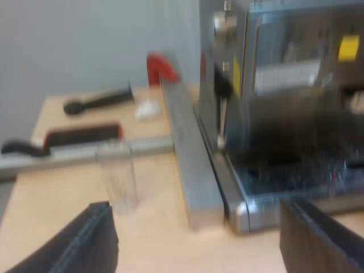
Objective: Pour the beans into the coffee machine
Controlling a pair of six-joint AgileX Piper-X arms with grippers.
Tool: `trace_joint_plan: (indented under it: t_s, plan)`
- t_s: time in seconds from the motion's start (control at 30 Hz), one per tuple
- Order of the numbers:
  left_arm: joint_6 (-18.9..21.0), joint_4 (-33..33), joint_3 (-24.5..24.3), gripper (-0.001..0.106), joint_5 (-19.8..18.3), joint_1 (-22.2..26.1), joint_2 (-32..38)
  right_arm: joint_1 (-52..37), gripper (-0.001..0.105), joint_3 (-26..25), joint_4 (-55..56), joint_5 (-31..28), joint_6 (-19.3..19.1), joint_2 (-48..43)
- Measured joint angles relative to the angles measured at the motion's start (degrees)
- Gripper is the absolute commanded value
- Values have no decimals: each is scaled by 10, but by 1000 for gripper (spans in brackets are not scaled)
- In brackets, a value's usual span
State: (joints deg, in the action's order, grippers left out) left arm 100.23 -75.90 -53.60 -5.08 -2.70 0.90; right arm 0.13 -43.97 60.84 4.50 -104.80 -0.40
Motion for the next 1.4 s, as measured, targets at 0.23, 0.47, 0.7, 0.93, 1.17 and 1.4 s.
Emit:
trace_joint_plan:
  t_s: [0.23, 0.47, 0.7, 0.93, 1.17, 1.4]
  plan:
    - [0, -85, -7, 63, 2, 0, 0, 0, 74, 29, 1, -9, 0, 0]
    - [-26, -56, 18, 63, 2, 0, 0, 0, 74, 61, -8, -9, 0, 0]
    - [-17, 48, 75, 63, 1, 0, 0, 0, 74, 100, -29, -9, 0, 0]
    - [-17, 133, 200, 63, -67, 0, -1, 0, 74, 140, -18, -9, 0, 1]
    - [-17, 147, 235, 63, -98, 0, -2, 0, 74, 143, -19, -9, 0, 1]
    - [-17, 148, 235, 63, -98, 0, -2, 0, 74, 143, -19, -11, 0, 1]
